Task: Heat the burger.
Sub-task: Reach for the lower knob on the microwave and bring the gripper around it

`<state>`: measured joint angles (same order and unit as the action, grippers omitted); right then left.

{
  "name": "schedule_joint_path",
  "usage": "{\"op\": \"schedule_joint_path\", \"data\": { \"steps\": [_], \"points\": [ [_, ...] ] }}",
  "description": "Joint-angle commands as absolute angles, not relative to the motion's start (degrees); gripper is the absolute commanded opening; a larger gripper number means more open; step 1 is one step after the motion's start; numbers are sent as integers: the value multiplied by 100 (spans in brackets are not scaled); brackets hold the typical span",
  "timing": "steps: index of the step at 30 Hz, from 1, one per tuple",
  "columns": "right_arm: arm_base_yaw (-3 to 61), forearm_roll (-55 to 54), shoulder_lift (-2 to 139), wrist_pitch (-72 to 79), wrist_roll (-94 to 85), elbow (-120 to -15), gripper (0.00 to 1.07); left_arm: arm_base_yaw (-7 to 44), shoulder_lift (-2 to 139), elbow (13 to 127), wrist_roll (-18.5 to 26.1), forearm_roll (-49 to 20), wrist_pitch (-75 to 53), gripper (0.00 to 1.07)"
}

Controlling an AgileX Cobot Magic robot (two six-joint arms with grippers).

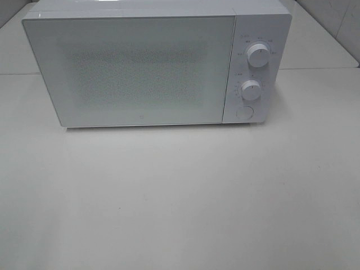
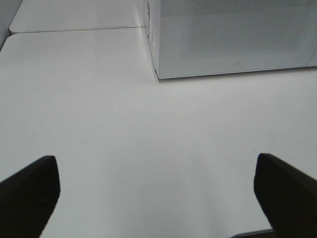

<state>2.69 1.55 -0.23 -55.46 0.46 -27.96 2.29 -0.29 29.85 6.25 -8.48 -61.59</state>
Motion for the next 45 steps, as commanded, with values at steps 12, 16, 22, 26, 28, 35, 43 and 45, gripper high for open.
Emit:
{"op": "schedule_joint_path", "data": {
  "steps": [12, 16, 22, 26, 28, 35, 43, 45],
  "points": [
    [281, 160, -172, -5523, 103, -2796, 75, 218, -160, 2974, 613, -825, -6159, 102],
    [281, 160, -160, -5518, 103, -2796, 75, 218, -160, 2974, 613, -825, -6159, 102],
    [281, 160, -155, -5518, 103, -2796, 75, 218, -155, 2974, 613, -825, -6159, 102],
    [281, 166, -138, -5518, 103, -2796, 77, 218, -155, 2974, 613, -825, -6159, 102],
    [281, 166, -138, -5518, 97, -2796, 78, 218, -155, 2974, 613, -825, -6159, 102],
    [281, 682, 304, -4658, 229, -3014, 77, 218, -126, 2974, 613, -825, -6159, 102],
    [281, 768, 1610, -2263, 0, -2630, 77, 218, -120, 2974, 613, -825, -6159, 102],
    [281, 831, 2040, -1243, 0, -2349, 77, 218, -120, 2974, 613, -825, -6159, 102]
  ]
}}
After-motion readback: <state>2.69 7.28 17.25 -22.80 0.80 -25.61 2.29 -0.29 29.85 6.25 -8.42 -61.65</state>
